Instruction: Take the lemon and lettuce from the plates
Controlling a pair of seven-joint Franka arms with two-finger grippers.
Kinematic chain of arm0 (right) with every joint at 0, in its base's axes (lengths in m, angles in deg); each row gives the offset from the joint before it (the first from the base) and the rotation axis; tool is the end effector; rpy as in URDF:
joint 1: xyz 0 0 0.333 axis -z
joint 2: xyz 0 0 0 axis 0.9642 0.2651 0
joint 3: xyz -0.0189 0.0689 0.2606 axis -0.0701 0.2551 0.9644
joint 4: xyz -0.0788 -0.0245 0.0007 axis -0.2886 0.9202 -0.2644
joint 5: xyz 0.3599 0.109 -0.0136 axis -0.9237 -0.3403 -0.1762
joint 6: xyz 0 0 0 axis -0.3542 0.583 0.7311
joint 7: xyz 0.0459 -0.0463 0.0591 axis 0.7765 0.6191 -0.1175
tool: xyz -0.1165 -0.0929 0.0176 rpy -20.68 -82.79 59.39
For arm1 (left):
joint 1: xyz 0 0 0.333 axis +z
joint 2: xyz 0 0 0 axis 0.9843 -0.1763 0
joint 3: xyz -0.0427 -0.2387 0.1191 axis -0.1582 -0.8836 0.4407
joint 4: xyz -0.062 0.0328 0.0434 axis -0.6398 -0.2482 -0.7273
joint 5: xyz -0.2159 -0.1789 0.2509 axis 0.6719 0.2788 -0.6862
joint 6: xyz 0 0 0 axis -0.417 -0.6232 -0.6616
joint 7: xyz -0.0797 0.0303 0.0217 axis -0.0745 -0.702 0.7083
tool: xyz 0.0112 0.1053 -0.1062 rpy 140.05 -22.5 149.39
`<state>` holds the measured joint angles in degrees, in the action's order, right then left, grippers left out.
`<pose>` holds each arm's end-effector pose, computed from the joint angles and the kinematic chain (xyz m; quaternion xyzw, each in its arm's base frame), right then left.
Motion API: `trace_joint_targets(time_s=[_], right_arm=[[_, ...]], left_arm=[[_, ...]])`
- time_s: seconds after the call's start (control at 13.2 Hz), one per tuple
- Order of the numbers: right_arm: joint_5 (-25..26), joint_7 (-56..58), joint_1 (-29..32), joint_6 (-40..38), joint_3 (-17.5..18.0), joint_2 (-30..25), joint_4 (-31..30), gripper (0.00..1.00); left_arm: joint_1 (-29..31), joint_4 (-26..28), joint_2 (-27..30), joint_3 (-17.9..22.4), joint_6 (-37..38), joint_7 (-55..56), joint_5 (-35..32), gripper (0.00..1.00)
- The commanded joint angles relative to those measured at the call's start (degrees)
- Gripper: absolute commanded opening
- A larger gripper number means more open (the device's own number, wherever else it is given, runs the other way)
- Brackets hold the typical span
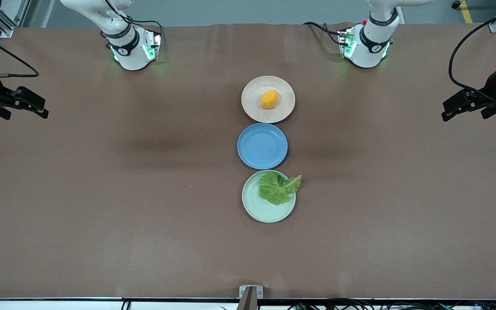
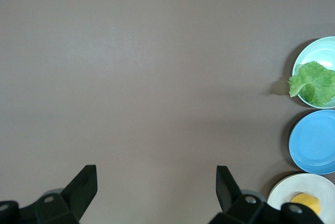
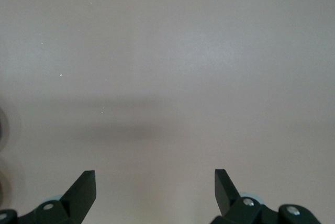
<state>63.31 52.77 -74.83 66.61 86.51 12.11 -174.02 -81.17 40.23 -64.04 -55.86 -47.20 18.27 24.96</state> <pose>0.5237 -0.0117 0.5274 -0.9999 -0.0129 0.0031 0.0029 0.5388 -0.0275 0.5397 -0.9997 -0.0245 -0.0062 0.0041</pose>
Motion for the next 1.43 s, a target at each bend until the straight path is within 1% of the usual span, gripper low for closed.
trace_joint_targets(time_s=[0.0, 0.45, 0.53, 0.68, 0.83, 0.98, 1.06, 1.36], right_arm=[[-0.5, 2.6, 0.0, 0.4, -0.4, -2.0, -2.0, 1.0], [-1.2, 1.9, 0.2, -0.4, -0.4, -2.0, -2.0, 1.0], [-1.3, 1.8, 0.2, -0.7, -0.4, -2.0, -2.2, 1.0], [-2.8, 1.9, 0.3, -1.0, -0.5, -2.0, -2.2, 1.0], [-2.8, 1.9, 0.4, -0.9, -0.5, -2.0, -2.2, 1.0], [-2.8, 1.9, 0.4, -1.0, -0.5, -2.0, -2.2, 1.0], [-2.8, 2.0, 0.4, -1.0, -0.4, -2.0, -2.1, 1.0], [-2.7, 1.9, 0.4, -1.4, -0.4, -2.0, -2.2, 1.0]], left_arm=[[0.2, -0.7, -0.2, -0.2, -0.1, -0.2, -0.2, 1.0], [0.1, -1.0, -0.3, -0.2, -0.1, 0.0, -0.1, 1.0], [0.1, -1.0, -0.4, -0.3, -0.6, 0.0, 0.3, 1.0], [-0.3, -1.1, -2.0, -0.3, -0.9, 0.9, 3.2, 1.0], [-0.9, -1.1, -4.5, -0.5, -1.1, 2.0, 5.6, 1.0], [-1.4, -1.1, -8.1, -1.9, -1.1, 3.1, 8.7, 1.0], [-2.3, -1.1, -10.0, -2.5, -1.5, 5.6, 9.1, 1.0], [-8.2, -1.1, -16.1, -2.7, -7.8, 17.2, 8.7, 1.0]])
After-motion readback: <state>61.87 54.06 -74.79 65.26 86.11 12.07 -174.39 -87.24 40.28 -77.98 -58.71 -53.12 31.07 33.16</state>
